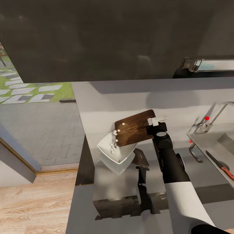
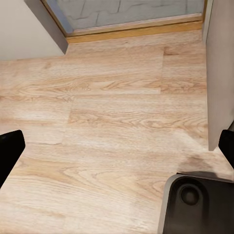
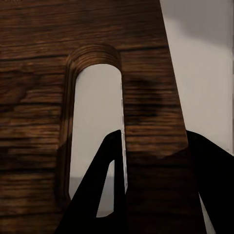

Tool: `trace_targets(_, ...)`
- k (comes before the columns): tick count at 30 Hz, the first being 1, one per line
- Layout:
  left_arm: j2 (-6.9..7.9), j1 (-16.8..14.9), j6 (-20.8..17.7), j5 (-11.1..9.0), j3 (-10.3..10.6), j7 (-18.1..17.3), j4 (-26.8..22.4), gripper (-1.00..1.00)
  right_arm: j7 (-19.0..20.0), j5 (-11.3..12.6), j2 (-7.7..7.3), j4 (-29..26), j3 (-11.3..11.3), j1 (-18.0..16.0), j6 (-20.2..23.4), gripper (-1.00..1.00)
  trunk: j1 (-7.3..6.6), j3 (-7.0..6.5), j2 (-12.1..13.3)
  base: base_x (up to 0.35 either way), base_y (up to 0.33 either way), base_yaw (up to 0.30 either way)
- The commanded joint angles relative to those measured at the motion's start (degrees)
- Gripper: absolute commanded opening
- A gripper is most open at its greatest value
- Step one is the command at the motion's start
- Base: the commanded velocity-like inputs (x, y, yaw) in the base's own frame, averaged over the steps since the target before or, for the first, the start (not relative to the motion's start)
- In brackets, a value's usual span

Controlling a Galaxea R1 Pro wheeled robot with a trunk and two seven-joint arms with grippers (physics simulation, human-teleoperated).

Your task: In the kitchen, take the Vidalia onion out of the sink, dice it on the chopping board with the paring knife, put the diced onion into the bowl on the countertop, then place both the paring knife and the chopping board into the sink.

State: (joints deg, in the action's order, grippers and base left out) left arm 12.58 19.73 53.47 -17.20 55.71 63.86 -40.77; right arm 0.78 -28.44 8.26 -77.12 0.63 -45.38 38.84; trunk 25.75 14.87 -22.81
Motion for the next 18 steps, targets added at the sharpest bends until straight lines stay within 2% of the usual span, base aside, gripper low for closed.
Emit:
trace_targets(1,0.07,-0.04,-0.03,-0.11,0.27,0.39,-0.16,1.0,-0.1,-0.3,0.01,-0.04,0.06,-0.03,0.32,-1.0,0.04,0.1,-0.11,0.0,0.0,0.0)
trace_targets(11,0.07,-0.04,-0.03,-0.1,0.27,0.41,-0.16,1.0,-4.7,-0.31,0.26,-0.04,0.33,0.8,-1.58,-1.0,0.04,0.1,-0.11,0.0,0.0,0.0)
trace_targets(18,0.07,-0.04,-0.03,-0.11,0.27,0.41,-0.14,1.0,-5.47,-0.3,0.26,-0.04,0.33,0.81,-1.74,-1.0,0.04,0.1,-0.11,0.0,0.0,0.0)
